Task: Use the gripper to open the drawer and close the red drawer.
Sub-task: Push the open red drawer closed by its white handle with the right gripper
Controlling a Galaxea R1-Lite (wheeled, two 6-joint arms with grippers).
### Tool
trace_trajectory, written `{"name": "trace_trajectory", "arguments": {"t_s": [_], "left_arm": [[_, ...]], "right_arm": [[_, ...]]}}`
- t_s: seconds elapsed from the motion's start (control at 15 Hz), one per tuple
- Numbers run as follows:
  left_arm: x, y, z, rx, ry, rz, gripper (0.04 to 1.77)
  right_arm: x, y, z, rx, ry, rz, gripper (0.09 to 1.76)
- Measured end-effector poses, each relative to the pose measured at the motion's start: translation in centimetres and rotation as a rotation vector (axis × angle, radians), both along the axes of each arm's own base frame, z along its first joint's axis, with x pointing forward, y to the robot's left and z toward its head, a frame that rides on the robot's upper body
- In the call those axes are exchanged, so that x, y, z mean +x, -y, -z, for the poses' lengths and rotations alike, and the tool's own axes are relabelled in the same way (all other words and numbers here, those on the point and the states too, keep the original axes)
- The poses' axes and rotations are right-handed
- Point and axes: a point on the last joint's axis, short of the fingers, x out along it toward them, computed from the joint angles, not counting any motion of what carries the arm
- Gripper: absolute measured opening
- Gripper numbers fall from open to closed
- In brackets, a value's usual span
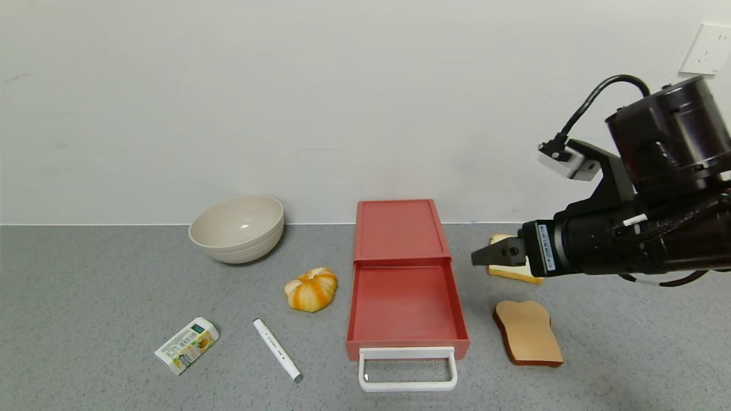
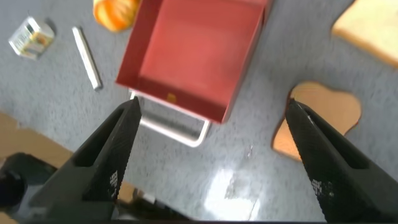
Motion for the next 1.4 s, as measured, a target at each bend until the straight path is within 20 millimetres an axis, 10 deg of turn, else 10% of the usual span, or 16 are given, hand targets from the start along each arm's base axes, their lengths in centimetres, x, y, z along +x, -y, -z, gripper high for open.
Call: {"name": "trace_trajectory", "arguments": {"t_s": [1.4], "left_arm": [[0.0, 0.0, 0.0, 0.0, 0.0, 0.0, 1.72]], "right_arm": [[2.0, -13.2, 10.3, -0.22, -0.428, 0.108, 1.71]]}}
